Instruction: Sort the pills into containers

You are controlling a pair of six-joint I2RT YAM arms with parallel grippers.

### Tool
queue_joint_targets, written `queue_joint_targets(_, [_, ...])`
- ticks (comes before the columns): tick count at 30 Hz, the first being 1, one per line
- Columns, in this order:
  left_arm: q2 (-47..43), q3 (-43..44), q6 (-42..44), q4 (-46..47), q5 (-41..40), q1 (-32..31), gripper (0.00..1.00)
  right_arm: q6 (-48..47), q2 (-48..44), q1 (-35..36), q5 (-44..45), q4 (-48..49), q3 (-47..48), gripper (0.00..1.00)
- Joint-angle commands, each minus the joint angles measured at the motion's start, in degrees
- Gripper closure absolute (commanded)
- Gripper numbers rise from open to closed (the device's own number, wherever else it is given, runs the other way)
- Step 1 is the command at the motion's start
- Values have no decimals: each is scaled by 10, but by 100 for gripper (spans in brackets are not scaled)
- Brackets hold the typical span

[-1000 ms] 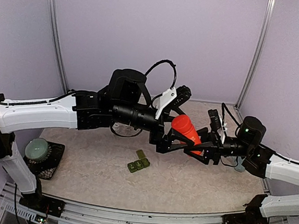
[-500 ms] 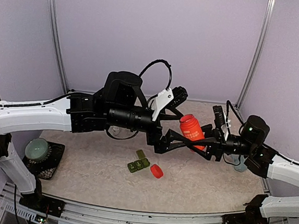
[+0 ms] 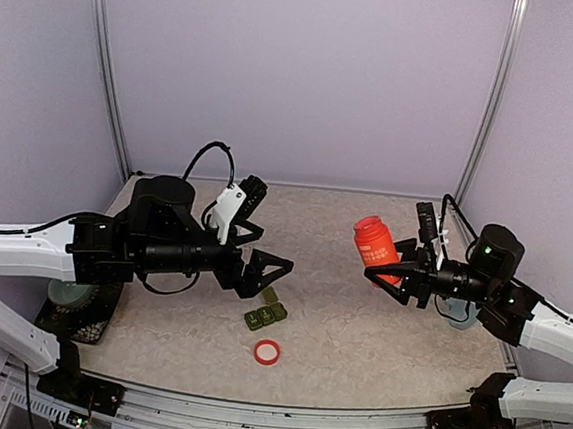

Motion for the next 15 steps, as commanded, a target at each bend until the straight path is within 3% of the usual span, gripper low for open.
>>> queue_joint_targets(1, [-26, -46, -88, -36, -93, -17, 1, -15, -10, -5, -19, -1, 0, 67])
queue_joint_targets(7, [-42, -126, -177, -37, -128, -2, 1, -49, 29, 3, -12, -10, -3, 67])
queue_joint_targets(15, [9, -190, -191, 27, -112, 31, 1, -97, 82, 10, 1, -16, -5, 67])
